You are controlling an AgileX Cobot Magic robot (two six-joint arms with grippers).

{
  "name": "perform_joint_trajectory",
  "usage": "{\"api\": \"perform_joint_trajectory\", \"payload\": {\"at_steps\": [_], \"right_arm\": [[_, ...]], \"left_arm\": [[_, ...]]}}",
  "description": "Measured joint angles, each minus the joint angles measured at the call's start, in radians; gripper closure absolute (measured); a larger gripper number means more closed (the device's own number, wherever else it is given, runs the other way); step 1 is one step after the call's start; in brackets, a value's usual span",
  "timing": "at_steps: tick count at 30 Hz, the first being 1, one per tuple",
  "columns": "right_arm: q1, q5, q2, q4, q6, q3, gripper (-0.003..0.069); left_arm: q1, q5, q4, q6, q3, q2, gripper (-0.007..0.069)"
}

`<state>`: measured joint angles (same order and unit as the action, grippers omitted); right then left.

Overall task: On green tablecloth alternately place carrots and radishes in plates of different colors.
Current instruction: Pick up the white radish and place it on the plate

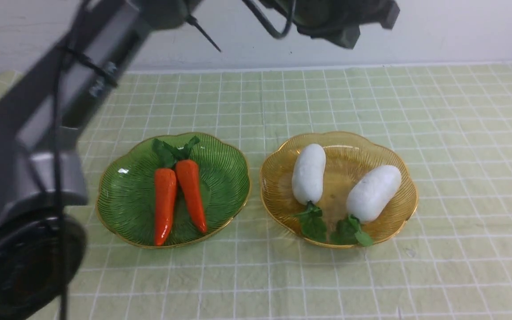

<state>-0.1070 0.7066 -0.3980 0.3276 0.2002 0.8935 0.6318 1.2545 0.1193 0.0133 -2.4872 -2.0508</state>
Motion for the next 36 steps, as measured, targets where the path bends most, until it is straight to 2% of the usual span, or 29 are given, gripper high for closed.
{"api": "perform_joint_trajectory", "payload": {"at_steps": [1, 2, 4, 6, 9, 10, 11, 13, 14, 16, 23, 28, 36], "right_arm": [[0.0, -0.018, 0.011, 0.001, 0.0, 0.0, 0.0673], [0.0, -0.182, 0.105, 0.014, 0.0, -0.134, 0.0673], [0.0, -0.299, 0.168, 0.025, 0.0, -0.209, 0.0673], [0.0, -0.441, 0.247, 0.041, 0.001, -0.344, 0.0673], [0.0, -0.543, 0.316, 0.048, 0.001, -0.455, 0.0673], [0.0, -0.552, 0.324, 0.049, 0.001, -0.467, 0.0673], [0.0, -0.582, 0.347, 0.049, 0.001, -0.504, 0.0673], [0.0, -0.612, 0.368, 0.051, 0.003, -0.535, 0.0673], [0.0, -0.615, 0.369, 0.052, 0.004, -0.538, 0.0673], [0.0, -0.631, 0.374, 0.053, 0.009, -0.543, 0.0673], [0.0, -0.643, 0.374, 0.053, 0.009, -0.543, 0.0673], [0.0, -0.643, 0.374, 0.053, 0.009, -0.543, 0.0673], [0.0, -0.643, 0.374, 0.053, 0.009, -0.543, 0.0673]], "left_arm": [[0.0, 0.0, -0.006, 0.0, 0.022, 0.0, 0.0632], [0.0, 0.0, -0.038, 0.0, 0.138, 0.111, 0.0632], [0.0, 0.0, -0.061, 0.0, 0.228, 0.178, 0.0632], [0.0, 0.0, -0.086, 0.0, 0.431, 0.314, 0.0632], [0.0, -0.004, -0.087, 0.0, 0.697, 0.49, 0.0632], [0.0, -0.009, -0.086, 0.0, 0.716, 0.503, 0.0632], [0.0, -0.058, -0.084, 0.001, 0.878, 0.615, 0.0632], [0.0, -0.158, -0.084, 0.001, 1.075, 0.764, 0.0632], [0.0, -0.158, -0.084, 0.001, 1.094, 0.779, 0.0632], [0.0, -0.315, -0.082, 0.003, 1.348, 0.972, 0.0632], [0.0, -0.667, -0.073, 0.012, 1.828, 1.425, 0.0632], [0.0, -0.814, -0.072, 0.012, 1.978, 1.689, 0.0632], [0.0, -0.821, -0.05, 0.012, 2.011, 1.985, 0.0632]]}}
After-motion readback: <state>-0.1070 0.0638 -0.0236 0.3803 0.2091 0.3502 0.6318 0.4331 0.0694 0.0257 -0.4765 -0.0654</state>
